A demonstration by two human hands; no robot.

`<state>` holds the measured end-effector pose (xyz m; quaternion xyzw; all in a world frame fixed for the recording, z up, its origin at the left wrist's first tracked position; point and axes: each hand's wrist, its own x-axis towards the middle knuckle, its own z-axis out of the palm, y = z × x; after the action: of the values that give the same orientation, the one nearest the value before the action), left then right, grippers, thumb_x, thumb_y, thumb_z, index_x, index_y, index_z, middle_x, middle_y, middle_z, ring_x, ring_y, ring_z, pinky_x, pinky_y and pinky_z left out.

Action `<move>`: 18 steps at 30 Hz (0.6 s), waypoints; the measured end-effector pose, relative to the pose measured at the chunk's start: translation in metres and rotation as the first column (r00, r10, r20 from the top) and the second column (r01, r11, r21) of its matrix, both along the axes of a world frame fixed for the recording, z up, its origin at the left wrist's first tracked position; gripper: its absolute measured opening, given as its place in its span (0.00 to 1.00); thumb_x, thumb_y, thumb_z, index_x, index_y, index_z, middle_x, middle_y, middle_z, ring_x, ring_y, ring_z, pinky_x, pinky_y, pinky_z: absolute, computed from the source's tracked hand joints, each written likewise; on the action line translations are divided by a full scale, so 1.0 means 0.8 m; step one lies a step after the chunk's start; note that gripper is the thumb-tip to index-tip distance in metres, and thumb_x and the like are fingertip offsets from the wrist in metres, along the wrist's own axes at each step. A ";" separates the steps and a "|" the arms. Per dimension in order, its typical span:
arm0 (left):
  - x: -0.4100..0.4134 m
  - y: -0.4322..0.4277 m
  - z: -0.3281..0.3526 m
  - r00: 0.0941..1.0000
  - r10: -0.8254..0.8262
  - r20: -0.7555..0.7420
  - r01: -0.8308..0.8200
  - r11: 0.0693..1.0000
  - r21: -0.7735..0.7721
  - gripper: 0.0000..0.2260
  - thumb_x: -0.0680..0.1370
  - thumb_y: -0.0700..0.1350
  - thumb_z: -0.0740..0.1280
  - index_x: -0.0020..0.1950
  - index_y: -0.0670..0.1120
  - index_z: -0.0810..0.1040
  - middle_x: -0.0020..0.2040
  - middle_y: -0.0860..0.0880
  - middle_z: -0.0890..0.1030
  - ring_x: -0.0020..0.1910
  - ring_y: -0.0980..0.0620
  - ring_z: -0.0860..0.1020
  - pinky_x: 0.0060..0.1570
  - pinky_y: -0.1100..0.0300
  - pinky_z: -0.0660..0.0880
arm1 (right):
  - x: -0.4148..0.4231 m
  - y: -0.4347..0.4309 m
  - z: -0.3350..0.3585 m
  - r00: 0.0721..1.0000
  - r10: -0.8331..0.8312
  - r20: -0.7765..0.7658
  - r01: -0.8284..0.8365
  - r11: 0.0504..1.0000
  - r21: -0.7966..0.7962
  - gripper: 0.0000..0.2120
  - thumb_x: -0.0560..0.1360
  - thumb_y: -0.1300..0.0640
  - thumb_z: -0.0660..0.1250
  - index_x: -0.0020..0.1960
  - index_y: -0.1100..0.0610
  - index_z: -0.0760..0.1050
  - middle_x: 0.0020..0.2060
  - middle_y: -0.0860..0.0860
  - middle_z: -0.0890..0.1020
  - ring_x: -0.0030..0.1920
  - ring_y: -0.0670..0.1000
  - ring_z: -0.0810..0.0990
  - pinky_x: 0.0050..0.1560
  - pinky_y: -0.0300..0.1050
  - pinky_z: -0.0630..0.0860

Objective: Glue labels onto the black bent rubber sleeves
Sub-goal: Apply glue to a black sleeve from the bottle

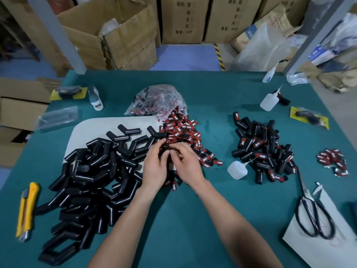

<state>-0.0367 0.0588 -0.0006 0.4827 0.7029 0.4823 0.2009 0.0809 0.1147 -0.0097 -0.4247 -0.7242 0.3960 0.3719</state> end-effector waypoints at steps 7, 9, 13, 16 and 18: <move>0.055 0.013 -0.003 0.434 -0.006 0.901 -0.173 0.981 0.090 0.15 0.83 0.31 0.62 0.62 0.48 0.78 0.54 0.50 0.85 0.54 0.52 0.81 0.55 0.59 0.80 | 0.021 -0.012 0.002 0.990 -0.119 -0.082 0.116 0.992 -0.044 0.15 0.76 0.50 0.68 0.62 0.49 0.79 0.57 0.38 0.76 0.59 0.47 0.78 0.57 0.43 0.77; 0.064 0.013 -0.008 0.388 -0.002 0.922 -0.184 0.980 0.079 0.15 0.82 0.30 0.62 0.64 0.47 0.76 0.57 0.47 0.84 0.58 0.49 0.80 0.62 0.54 0.78 | 0.027 -0.014 -0.006 0.978 -0.170 -0.120 0.160 0.983 -0.088 0.15 0.75 0.51 0.70 0.61 0.47 0.78 0.56 0.37 0.78 0.58 0.46 0.79 0.59 0.44 0.77; 0.057 0.000 -0.015 0.709 0.051 0.703 -0.114 0.993 0.043 0.22 0.80 0.28 0.66 0.65 0.53 0.77 0.61 0.49 0.81 0.63 0.51 0.79 0.67 0.56 0.74 | 0.030 -0.012 -0.005 0.935 -0.263 -0.239 0.223 0.958 -0.182 0.19 0.72 0.58 0.73 0.57 0.38 0.78 0.54 0.38 0.80 0.58 0.48 0.80 0.62 0.45 0.76; 0.043 -0.018 -0.025 0.859 -0.010 0.513 -0.031 0.997 0.070 0.18 0.79 0.33 0.71 0.60 0.55 0.81 0.62 0.49 0.80 0.64 0.50 0.79 0.66 0.57 0.75 | 0.029 -0.017 0.001 0.910 -0.207 -0.360 0.111 0.957 -0.268 0.22 0.71 0.62 0.75 0.55 0.37 0.80 0.54 0.42 0.83 0.57 0.49 0.82 0.62 0.44 0.76; 0.038 -0.020 -0.024 0.833 -0.009 0.553 -0.039 0.996 0.074 0.15 0.80 0.36 0.71 0.58 0.56 0.81 0.59 0.51 0.83 0.60 0.52 0.81 0.60 0.60 0.78 | 0.032 -0.017 0.003 0.887 -0.147 -0.438 0.017 0.958 -0.287 0.22 0.72 0.66 0.74 0.56 0.42 0.81 0.54 0.47 0.84 0.57 0.51 0.82 0.61 0.45 0.76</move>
<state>-0.0066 0.0425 -0.0201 0.3251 0.5980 0.6313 0.3717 0.1064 0.1007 -0.0077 -0.3982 -0.5362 0.5649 0.4846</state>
